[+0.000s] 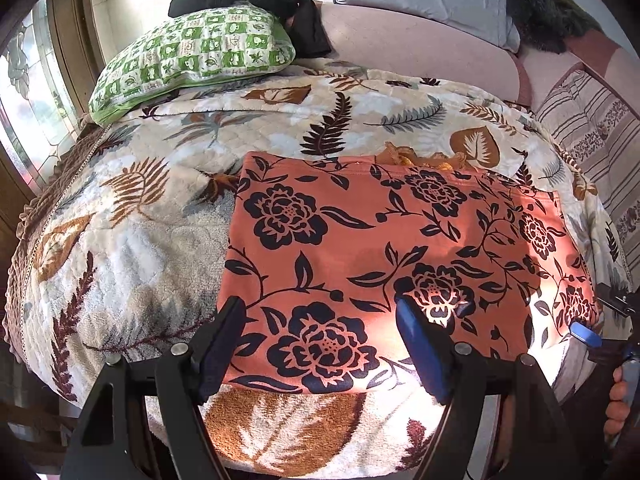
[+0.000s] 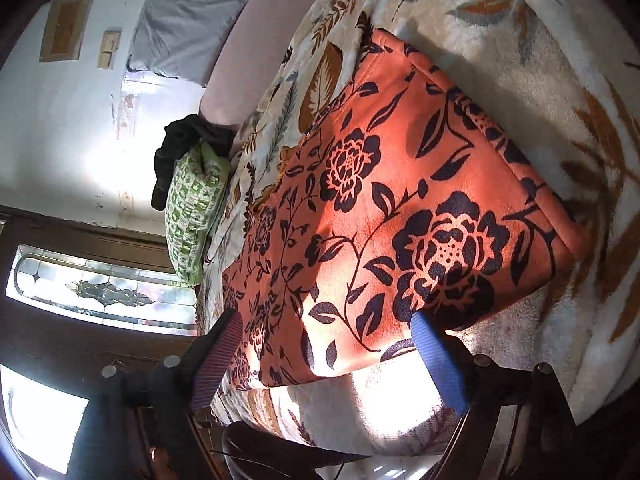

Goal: Fold small clothes

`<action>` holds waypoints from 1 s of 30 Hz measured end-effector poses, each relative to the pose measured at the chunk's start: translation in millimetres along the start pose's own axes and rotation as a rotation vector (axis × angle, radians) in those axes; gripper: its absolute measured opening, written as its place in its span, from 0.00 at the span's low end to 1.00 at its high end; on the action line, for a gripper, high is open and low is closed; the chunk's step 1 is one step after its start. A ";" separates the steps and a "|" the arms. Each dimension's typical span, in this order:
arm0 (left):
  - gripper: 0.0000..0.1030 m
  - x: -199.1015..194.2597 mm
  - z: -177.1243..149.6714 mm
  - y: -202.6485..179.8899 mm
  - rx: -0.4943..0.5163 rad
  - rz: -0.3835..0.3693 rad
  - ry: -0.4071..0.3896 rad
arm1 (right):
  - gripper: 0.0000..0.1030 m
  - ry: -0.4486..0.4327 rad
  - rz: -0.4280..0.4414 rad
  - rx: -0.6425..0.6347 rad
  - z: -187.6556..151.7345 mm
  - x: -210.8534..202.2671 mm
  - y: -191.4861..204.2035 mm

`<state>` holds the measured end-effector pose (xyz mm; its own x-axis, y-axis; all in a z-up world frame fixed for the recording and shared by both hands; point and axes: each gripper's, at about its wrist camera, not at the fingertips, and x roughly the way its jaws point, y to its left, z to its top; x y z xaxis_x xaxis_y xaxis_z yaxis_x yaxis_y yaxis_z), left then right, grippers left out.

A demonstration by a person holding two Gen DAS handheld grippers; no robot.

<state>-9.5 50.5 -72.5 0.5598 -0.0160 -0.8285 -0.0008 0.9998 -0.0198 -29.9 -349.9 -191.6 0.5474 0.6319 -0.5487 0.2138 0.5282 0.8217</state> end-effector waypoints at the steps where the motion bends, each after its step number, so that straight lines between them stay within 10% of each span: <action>1: 0.76 -2.3 -0.2 -0.8 0.002 0.002 -0.006 | 0.86 0.003 -0.003 0.011 0.9 4.0 -4.7; 30: 0.77 36.5 -19.2 -6.7 -0.012 -0.012 0.096 | 0.89 -0.086 0.018 0.148 8.3 -30.4 -35.4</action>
<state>-5.0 43.0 -113.4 0.4782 -0.0297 -0.8777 -0.0051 0.9993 -0.0366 -47.4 -392.6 -202.7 0.6181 0.5860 -0.5240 0.3172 0.4240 0.8483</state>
